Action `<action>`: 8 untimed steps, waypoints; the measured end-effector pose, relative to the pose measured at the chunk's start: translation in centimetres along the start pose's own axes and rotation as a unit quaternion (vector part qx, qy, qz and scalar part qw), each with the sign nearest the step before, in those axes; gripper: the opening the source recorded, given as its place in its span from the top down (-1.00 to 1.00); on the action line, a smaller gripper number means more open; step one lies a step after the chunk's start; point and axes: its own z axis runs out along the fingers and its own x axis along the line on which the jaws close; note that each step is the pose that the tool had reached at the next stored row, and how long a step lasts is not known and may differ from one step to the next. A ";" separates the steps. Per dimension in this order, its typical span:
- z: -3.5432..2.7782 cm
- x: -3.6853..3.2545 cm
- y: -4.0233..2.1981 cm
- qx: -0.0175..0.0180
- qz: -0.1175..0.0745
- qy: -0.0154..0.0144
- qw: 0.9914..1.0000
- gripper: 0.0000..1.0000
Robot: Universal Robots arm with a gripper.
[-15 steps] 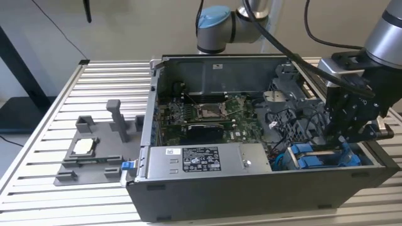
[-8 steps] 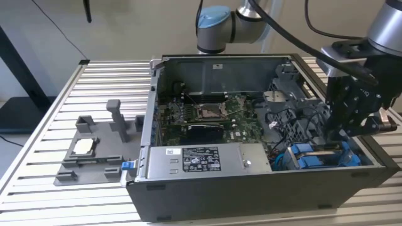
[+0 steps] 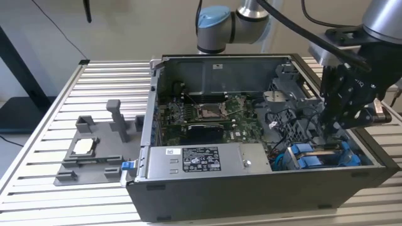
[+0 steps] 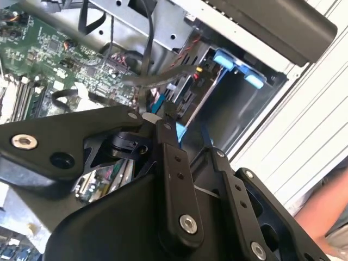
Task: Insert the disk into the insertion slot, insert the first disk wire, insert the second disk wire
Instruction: 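Insert the first disk wire, then insert the second disk wire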
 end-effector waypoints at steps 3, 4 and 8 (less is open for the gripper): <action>-0.45 -0.04 0.76 0.001 0.001 -0.008 1.000 0.35; -0.56 -0.07 1.03 0.001 0.001 -0.011 1.000 0.35; -0.94 -0.19 2.09 0.002 0.002 -0.023 1.000 0.35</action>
